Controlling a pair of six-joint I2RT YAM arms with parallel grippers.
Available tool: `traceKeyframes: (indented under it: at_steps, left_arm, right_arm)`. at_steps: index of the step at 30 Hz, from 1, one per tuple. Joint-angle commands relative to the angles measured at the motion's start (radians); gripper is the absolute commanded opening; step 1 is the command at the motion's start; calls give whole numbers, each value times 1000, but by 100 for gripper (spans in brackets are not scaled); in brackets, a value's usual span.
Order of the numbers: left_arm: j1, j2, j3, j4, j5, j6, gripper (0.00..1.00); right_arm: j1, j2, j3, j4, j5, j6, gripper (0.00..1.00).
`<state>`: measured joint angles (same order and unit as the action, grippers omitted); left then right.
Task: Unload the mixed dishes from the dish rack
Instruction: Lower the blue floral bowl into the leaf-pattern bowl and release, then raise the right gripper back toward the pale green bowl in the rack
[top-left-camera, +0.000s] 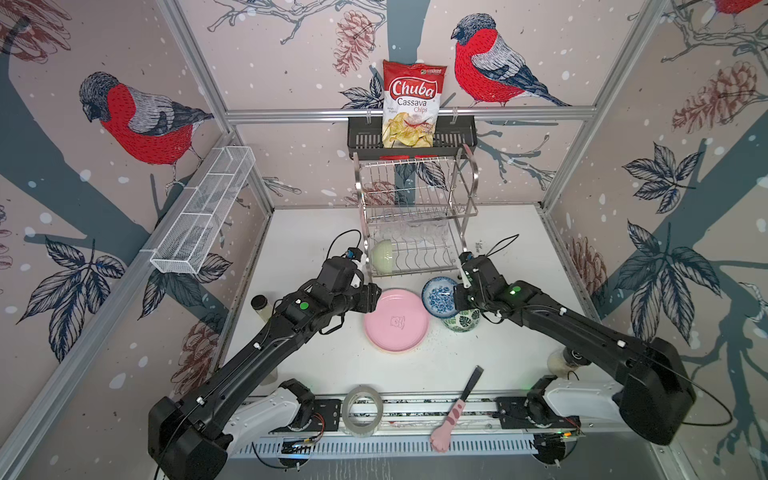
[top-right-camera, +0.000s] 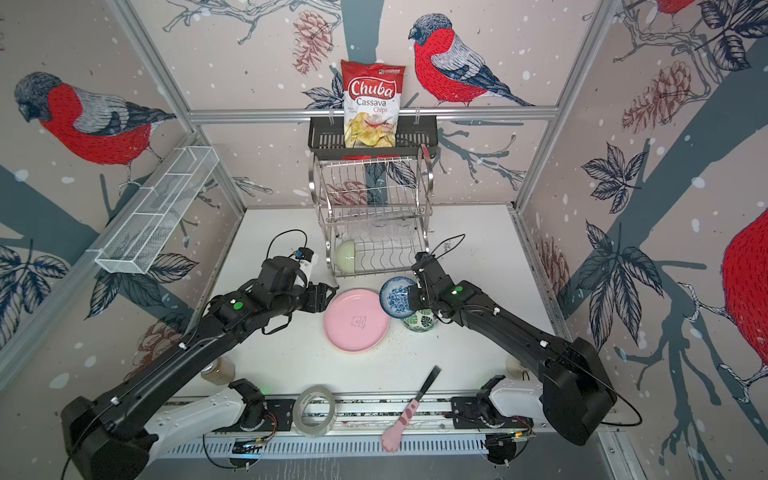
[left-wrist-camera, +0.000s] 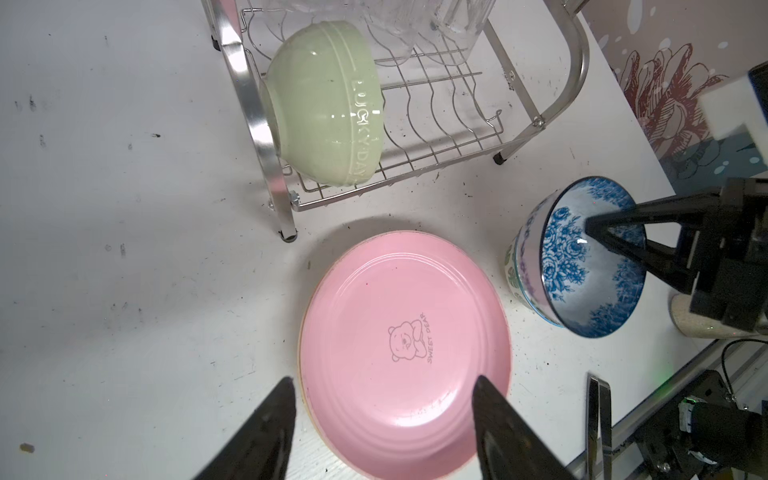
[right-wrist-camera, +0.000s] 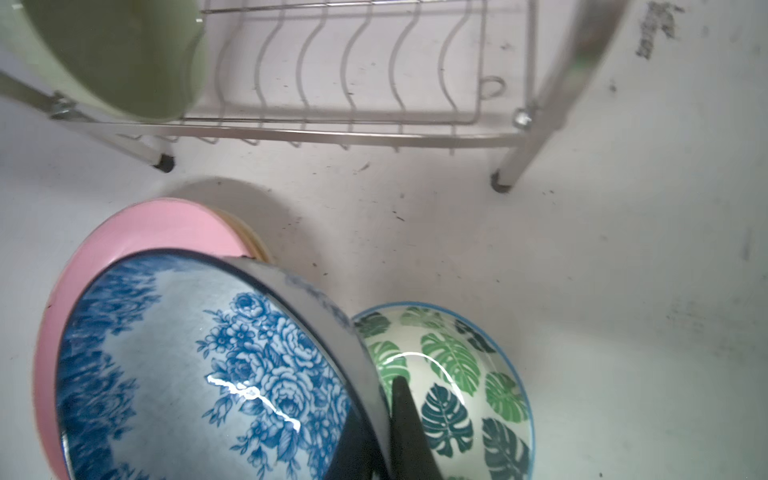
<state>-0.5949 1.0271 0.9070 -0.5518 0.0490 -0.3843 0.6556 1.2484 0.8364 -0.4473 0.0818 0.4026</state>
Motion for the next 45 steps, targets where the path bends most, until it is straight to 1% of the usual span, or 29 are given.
traceKeyframes:
  at_steps: [1,9,12,21,33,35,45]
  left_arm:
    - [3,1,-1,29,-15,19,67]
    - [4,3,6,24,-15,22,67]
    - [4,5,4,21,-11,20,66]
    - [5,11,7,25,-4,18,65]
    - [5,10,1,29,4,11,65]
    - [5,10,3,29,4,12,65]
    - [6,20,10,24,4,16,65]
  right_arm:
    - [-29,-34,-21,2,-15,42,0]
    - [-71,-19,-43,-13,-30,36,0]
    - [-72,-12,-48,-25,-13,35,0]
    - [-73,-3,-76,-20,-16,41,0]
    - [-73,0,-121,25,-44,57,0]
    - [-73,24,-126,29,-46,58,0]
    - [-73,21,-134,37,-42,59,10]
